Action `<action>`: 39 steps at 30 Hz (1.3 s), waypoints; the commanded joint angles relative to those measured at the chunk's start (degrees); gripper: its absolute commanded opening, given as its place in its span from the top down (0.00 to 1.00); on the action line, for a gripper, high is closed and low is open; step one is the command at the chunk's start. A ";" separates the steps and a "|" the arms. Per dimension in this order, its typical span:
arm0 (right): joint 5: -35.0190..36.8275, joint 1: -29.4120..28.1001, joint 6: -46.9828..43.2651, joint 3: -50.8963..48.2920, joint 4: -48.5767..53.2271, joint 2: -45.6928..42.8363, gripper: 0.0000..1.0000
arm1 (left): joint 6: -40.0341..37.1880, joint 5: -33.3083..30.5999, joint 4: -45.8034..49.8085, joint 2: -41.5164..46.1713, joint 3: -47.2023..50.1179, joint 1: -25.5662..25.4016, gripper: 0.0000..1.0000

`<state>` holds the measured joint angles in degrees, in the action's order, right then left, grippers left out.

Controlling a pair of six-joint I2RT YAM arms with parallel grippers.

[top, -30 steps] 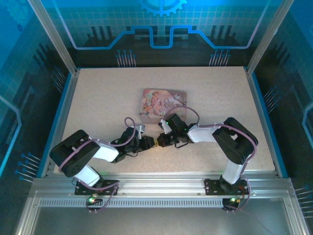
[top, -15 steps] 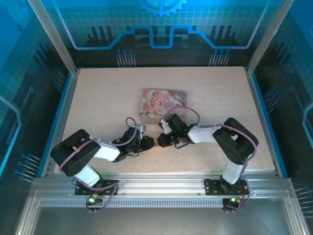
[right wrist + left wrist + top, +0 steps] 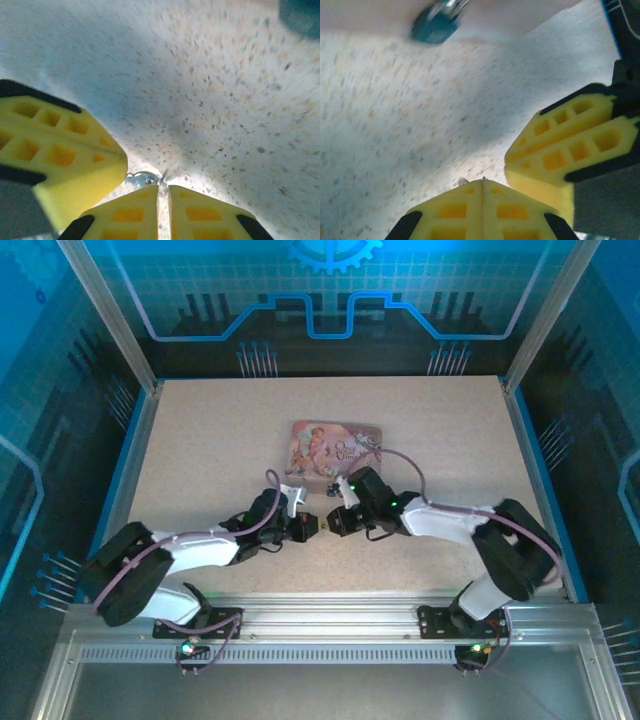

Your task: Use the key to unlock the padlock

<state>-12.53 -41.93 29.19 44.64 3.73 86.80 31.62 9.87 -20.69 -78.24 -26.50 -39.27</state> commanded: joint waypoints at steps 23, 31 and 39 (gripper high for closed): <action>-25.96 7.07 -25.03 -3.91 12.27 -32.30 0.56 | -54.28 29.37 54.96 8.97 -35.16 1.75 1.00; -23.70 2.52 -28.04 -1.82 12.55 -28.12 0.56 | -55.62 31.06 60.11 5.42 -38.10 1.74 1.00; -23.93 0.69 -29.02 0.81 11.29 -24.38 0.60 | -55.44 32.23 60.67 4.94 -38.44 1.74 1.00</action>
<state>-36.23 -40.03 1.48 43.31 15.42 61.76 -22.68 39.16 38.22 -72.86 -62.85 -37.91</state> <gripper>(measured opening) 0.406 0.045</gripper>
